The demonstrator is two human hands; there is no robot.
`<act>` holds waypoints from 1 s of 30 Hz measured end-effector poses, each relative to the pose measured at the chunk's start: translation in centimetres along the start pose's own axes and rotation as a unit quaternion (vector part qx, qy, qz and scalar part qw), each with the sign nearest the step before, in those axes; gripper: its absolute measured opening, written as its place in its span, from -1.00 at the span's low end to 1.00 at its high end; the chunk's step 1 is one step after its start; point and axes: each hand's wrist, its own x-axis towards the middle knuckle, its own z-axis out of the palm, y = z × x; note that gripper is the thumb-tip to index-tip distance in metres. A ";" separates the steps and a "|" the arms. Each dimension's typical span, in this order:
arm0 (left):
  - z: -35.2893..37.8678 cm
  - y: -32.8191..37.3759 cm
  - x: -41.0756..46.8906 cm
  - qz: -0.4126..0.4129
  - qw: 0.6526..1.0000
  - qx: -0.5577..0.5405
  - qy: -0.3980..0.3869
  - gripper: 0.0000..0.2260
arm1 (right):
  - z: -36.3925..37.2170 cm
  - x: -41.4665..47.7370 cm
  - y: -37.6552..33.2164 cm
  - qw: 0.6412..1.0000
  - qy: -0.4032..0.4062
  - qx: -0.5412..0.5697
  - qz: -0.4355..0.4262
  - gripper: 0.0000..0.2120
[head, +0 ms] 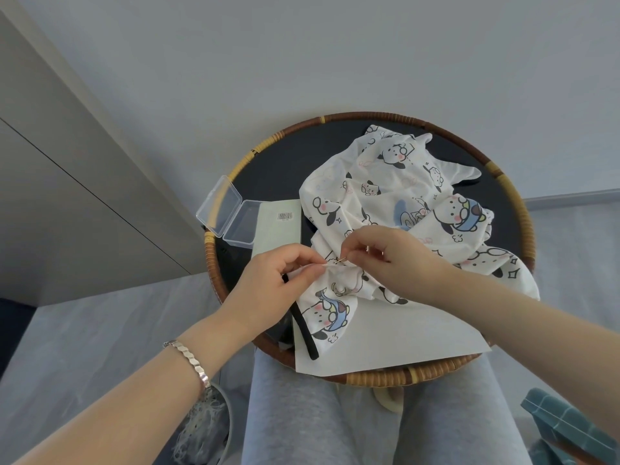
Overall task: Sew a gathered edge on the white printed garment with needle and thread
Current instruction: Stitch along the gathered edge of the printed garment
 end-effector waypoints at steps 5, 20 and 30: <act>0.1 -0.3 0.0 0.006 1.000 -0.008 0.002 -0.78 | -0.2 0.0 -0.3 1.000 -0.008 -0.004 -0.004 -0.82; 0.6 -0.7 0.6 0.000 0.999 -0.054 0.003 -0.78 | 0.5 0.0 -0.2 0.995 -0.038 0.094 -0.011 -0.73; 1.2 -0.5 1.3 -0.021 0.994 -0.102 0.042 -0.85 | 1.1 -0.1 0.0 0.982 0.045 0.184 0.022 -0.74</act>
